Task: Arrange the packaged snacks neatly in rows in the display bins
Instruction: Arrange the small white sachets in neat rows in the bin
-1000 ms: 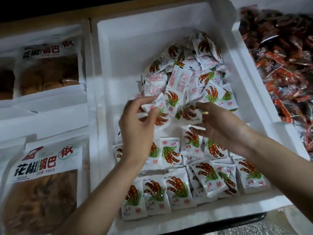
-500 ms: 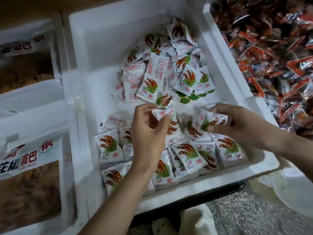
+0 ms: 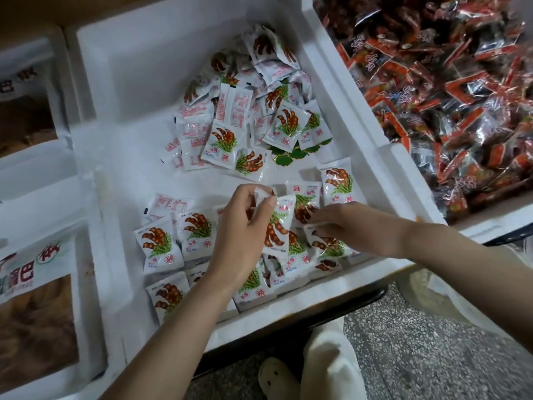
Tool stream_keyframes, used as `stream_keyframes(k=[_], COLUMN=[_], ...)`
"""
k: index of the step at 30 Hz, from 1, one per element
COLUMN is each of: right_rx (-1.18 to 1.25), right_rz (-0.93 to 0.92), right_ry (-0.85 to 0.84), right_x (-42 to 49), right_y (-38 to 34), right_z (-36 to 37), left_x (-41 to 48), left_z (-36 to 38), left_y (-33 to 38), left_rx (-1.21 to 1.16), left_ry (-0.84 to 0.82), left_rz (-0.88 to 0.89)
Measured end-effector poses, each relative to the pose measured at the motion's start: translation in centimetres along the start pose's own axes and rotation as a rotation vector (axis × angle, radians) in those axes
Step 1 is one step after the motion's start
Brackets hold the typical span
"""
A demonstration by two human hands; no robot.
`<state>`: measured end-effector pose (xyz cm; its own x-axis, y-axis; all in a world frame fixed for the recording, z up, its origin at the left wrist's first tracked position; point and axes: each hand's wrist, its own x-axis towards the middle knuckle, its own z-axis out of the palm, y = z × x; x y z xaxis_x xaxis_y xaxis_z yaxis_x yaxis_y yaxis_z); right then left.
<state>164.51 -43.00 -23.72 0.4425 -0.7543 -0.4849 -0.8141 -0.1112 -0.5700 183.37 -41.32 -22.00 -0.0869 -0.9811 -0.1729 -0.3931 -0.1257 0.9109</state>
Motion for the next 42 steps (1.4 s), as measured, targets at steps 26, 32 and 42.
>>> stream_keyframes(k=[26,32,42], right_rx=[0.092,-0.049,0.710], right_rz=[-0.053,-0.054,-0.029], right_ry=[0.278,0.300,0.274], right_x=[-1.6,-2.0,-3.7], right_y=[0.9,0.7,-2.2], right_z=[2.5,3.1,1.3], left_x=[-1.5,-2.2,-1.4], left_z=[-0.1,-0.1,2.1], left_y=[-1.7,-1.2,1.4], left_rx=[0.539,0.318,-0.439], left_ry=[-0.159,-0.121,0.177], left_rz=[0.190,0.111,-0.193])
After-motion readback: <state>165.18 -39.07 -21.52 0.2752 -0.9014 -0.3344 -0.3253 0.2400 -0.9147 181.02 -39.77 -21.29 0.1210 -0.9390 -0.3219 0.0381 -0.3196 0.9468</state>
